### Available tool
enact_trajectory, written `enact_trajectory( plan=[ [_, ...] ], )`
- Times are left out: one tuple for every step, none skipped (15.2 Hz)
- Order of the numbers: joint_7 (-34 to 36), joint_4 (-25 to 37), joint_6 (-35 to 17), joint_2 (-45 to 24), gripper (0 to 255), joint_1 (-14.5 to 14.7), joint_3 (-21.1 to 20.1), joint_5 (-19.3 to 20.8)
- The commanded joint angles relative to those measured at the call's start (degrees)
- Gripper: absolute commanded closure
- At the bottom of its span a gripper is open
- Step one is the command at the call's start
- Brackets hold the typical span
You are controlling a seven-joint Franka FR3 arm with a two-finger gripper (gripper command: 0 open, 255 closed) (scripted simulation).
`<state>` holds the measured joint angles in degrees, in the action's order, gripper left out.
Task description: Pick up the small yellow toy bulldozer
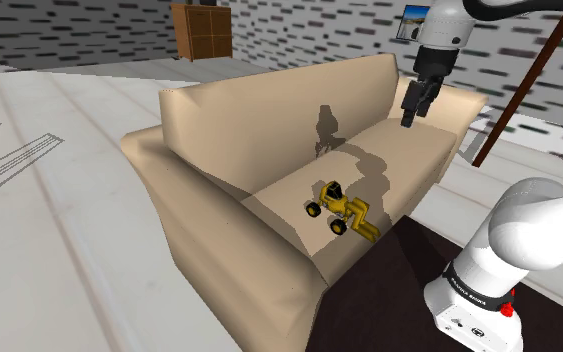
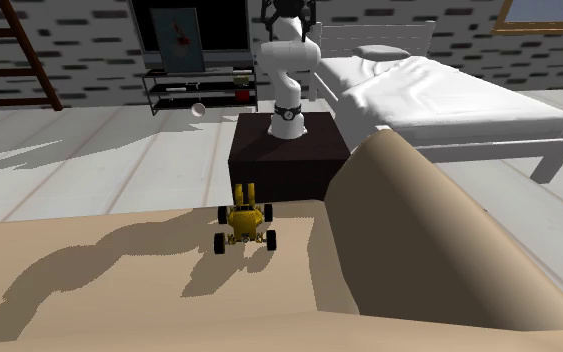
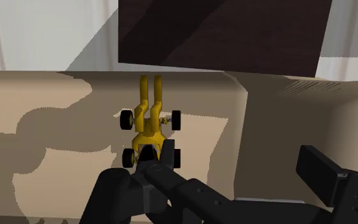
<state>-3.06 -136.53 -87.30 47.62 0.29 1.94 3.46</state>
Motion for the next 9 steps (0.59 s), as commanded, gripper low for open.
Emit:
enact_trajectory(
  plan=[
    [0.00,0.00,0.00,0.00,0,0.00,0.00,0.00],
    [-0.41,-1.87,-1.83,0.13,0,-0.20,0.52,0.44],
    [-0.82,-3.69,-3.69,0.17,0,-0.41,1.05,0.89],
    [-1.23,-5.44,-5.58,0.13,0,-0.63,1.60,1.35],
    [-1.63,-7.13,-7.50,-0.01,0,-0.87,2.16,1.82],
    [-2.02,-8.76,-9.45,-0.24,0,-1.12,2.74,2.31],
    [-2.42,-10.32,-11.45,-0.57,0,-1.39,3.33,2.81],
    [-2.81,-11.82,-13.48,-1.01,0,-1.67,3.93,3.31],
    [-3.21,-13.25,-15.56,-1.55,0,-1.97,4.55,3.82]
  ],
)
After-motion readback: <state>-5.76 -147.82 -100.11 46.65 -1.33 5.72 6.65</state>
